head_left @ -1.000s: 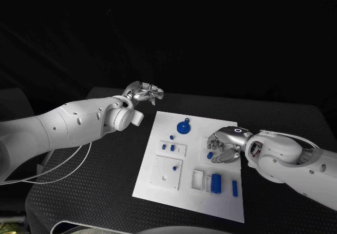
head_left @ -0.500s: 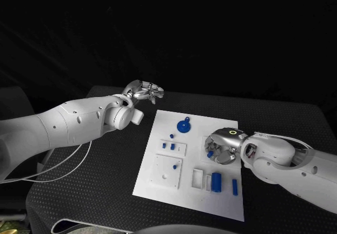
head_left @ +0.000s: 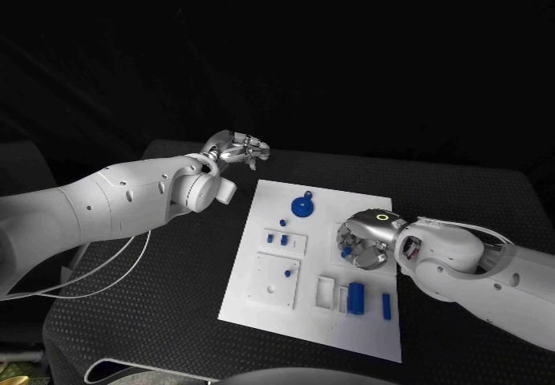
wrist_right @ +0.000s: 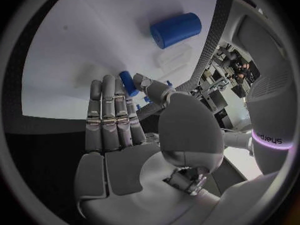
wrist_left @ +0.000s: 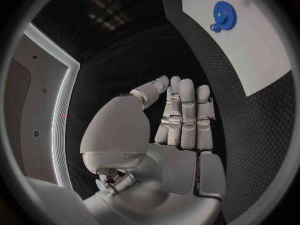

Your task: Assemble the parts on the task board

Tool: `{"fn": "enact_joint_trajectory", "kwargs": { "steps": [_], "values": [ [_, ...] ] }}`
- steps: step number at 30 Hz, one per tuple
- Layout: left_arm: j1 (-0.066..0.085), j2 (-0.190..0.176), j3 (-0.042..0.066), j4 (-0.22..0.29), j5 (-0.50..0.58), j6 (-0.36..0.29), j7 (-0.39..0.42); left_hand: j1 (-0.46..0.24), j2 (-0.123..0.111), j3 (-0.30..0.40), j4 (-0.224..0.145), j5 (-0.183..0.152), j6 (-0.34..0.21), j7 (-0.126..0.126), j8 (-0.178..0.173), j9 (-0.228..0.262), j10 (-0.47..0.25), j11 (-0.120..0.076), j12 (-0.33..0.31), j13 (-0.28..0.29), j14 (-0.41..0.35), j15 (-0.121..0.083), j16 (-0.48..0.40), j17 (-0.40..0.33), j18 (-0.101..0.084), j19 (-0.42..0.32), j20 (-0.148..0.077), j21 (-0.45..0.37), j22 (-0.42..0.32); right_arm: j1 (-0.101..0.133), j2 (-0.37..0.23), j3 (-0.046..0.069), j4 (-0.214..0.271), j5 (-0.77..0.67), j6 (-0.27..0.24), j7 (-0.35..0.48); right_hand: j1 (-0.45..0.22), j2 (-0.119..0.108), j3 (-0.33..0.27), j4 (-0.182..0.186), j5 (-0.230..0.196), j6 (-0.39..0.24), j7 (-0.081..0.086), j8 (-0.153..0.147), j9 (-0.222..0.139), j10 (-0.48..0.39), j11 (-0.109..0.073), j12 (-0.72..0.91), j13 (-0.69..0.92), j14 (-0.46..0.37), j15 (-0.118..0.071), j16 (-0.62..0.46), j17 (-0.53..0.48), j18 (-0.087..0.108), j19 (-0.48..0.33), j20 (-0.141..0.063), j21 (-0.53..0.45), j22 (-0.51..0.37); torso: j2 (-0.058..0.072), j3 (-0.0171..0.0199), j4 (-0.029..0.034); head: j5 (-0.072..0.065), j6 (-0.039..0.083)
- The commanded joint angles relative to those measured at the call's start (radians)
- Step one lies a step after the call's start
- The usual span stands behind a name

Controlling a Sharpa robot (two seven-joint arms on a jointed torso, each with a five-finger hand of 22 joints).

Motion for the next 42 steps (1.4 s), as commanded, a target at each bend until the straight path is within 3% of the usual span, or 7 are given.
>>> {"fn": "enact_joint_trajectory", "kwargs": {
  "steps": [1,13,21,23,26,32,42],
  "values": [
    [0.001,0.000,0.001,0.002,0.003,0.015,0.010,-0.001,-0.009,-0.001,0.003,-0.007,-0.007,0.003,-0.006,0.001,-0.007,-0.001,0.001,0.001,-0.003,0.005,-0.005,0.001,0.001,-0.001,-0.044,-0.002,0.019,-0.002,0.003,0.000,0.005,-0.026,-0.043,0.006,0.005,0.013,0.025,0.005,-0.006,0.022,-0.006,0.013,0.008,0.025,-0.008,0.013,0.008,0.021,-0.006,0.013,0.008,-0.001,0.023,-0.008,0.014,0.006,0.000,0.0006,-0.0009,0.001,-0.001],
    [0.001,-0.001,0.000,0.002,0.002,0.015,0.010,0.000,-0.009,-0.001,0.003,-0.007,-0.007,0.002,-0.006,0.001,-0.007,-0.001,0.001,0.001,-0.003,0.005,-0.005,0.001,0.001,-0.001,-0.044,-0.002,0.019,-0.002,-0.019,0.001,0.034,-0.016,-0.071,-0.003,0.000,0.012,0.057,0.007,-0.006,0.040,-0.015,0.025,0.018,0.047,-0.018,0.018,0.021,0.040,-0.016,0.022,0.025,-0.001,0.048,-0.020,0.027,0.016,-0.001,-0.0004,0.0003,0.003,0.000],
    [0.001,0.002,0.000,-0.004,0.002,0.017,0.009,0.000,-0.009,-0.001,0.003,-0.007,-0.007,0.002,-0.006,0.001,-0.007,-0.001,0.001,0.001,-0.003,0.005,-0.005,0.001,0.001,-0.001,-0.044,-0.002,0.019,0.003,-0.041,0.041,0.082,0.074,-0.061,0.007,0.000,0.012,0.060,0.006,-0.006,0.042,-0.016,0.026,0.019,0.049,-0.019,0.019,0.022,0.041,-0.017,0.023,0.027,-0.001,0.051,-0.022,0.028,0.017,-0.002,-0.0011,-0.0001,0.014,-0.002],
    [0.001,0.003,0.000,-0.007,0.002,0.017,0.009,0.000,-0.009,-0.001,0.002,-0.007,-0.007,0.002,-0.006,0.002,-0.007,-0.001,0.001,0.001,-0.003,0.005,-0.005,0.001,0.001,-0.001,-0.044,-0.002,0.019,0.003,-0.036,0.045,0.091,0.083,-0.072,0.014,-0.001,0.013,0.061,0.006,-0.006,0.042,-0.016,0.026,0.019,0.049,-0.019,0.018,0.023,0.041,-0.017,0.023,0.027,-0.001,0.051,-0.022,0.028,0.017,-0.002,-0.0011,-0.0001,0.017,-0.002],
    [0.001,0.004,0.000,-0.010,0.002,0.016,0.010,0.001,-0.009,-0.001,0.002,-0.007,-0.007,0.002,-0.006,0.002,-0.007,-0.001,0.001,0.001,-0.003,0.005,-0.005,0.001,0.001,-0.001,-0.044,-0.002,0.019,0.002,-0.013,0.045,0.093,0.086,-0.115,0.034,-0.001,0.014,0.063,0.005,-0.006,0.040,-0.016,0.025,0.019,0.047,-0.019,0.017,0.023,0.040,-0.017,0.022,0.028,-0.001,0.051,-0.022,0.028,0.018,-0.001,-0.0011,-0.0010,0.027,-0.004],
    [0.001,0.018,0.000,-0.021,0.002,0.017,0.011,0.000,-0.009,-0.001,0.003,-0.007,-0.007,0.002,-0.006,0.002,-0.007,-0.001,0.001,0.001,-0.004,0.005,-0.005,0.002,0.001,-0.001,-0.044,-0.002,0.019,-0.003,0.056,0.044,0.080,0.078,-0.131,0.043,-0.001,0.015,0.064,0.004,-0.006,0.039,-0.015,0.025,0.020,0.046,-0.018,0.016,0.023,0.039,-0.017,0.021,0.029,-0.001,0.051,-0.023,0.028,0.018,-0.003,-0.0011,-0.0006,0.040,-0.006],
    [0.001,0.050,0.000,-0.047,0.002,0.020,0.013,0.000,-0.008,-0.001,0.003,-0.007,-0.006,0.002,-0.005,0.002,-0.007,-0.001,0.002,0.001,-0.004,0.005,-0.005,0.002,0.001,-0.002,-0.044,-0.002,0.019,-0.062,0.186,0.035,0.060,-0.051,-0.140,0.041,0.001,0.016,0.065,-0.002,-0.006,0.039,-0.015,0.025,0.022,0.047,-0.018,0.015,0.025,0.040,-0.017,0.021,0.032,-0.001,0.052,-0.023,0.028,0.020,-0.003,-0.0020,-0.0007,0.057,-0.006]
  ]
}}
